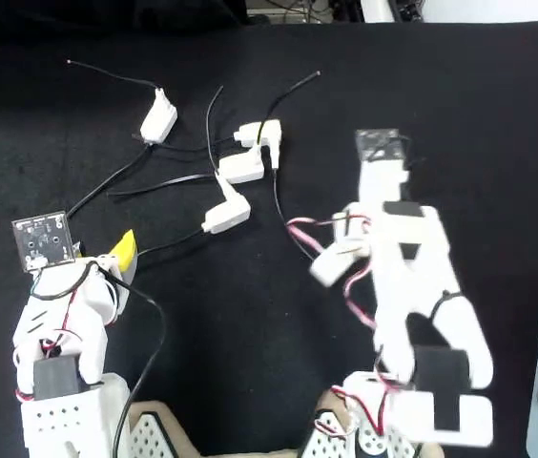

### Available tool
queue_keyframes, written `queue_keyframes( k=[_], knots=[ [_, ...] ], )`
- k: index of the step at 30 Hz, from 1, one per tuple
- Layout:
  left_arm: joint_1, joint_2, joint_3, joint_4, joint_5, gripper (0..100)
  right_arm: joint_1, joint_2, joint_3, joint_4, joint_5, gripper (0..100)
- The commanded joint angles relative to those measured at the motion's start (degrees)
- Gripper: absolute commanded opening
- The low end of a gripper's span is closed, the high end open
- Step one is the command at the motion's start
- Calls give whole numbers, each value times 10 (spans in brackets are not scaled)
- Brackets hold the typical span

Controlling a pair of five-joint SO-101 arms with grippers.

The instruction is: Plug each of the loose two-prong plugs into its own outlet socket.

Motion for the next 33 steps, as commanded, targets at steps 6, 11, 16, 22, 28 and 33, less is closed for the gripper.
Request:
queue_keyframes(
  k=[6,11,16,22,28,33],
  knots=[
    [4,-4,-4,-9,-1,274,-199,-141,7,71,-141,12],
    [9,-4,-7,-8,-14,276,-218,-211,4,74,-159,12],
    [44,0,-10,-6,-62,275,-117,-298,2,101,-116,12],
    [164,1,-67,85,-90,278,16,-394,11,112,-103,13],
    [291,9,-125,156,-90,279,69,-421,58,140,-55,13],
    [347,104,-158,149,-89,288,112,-420,91,137,-25,13]
  ],
)
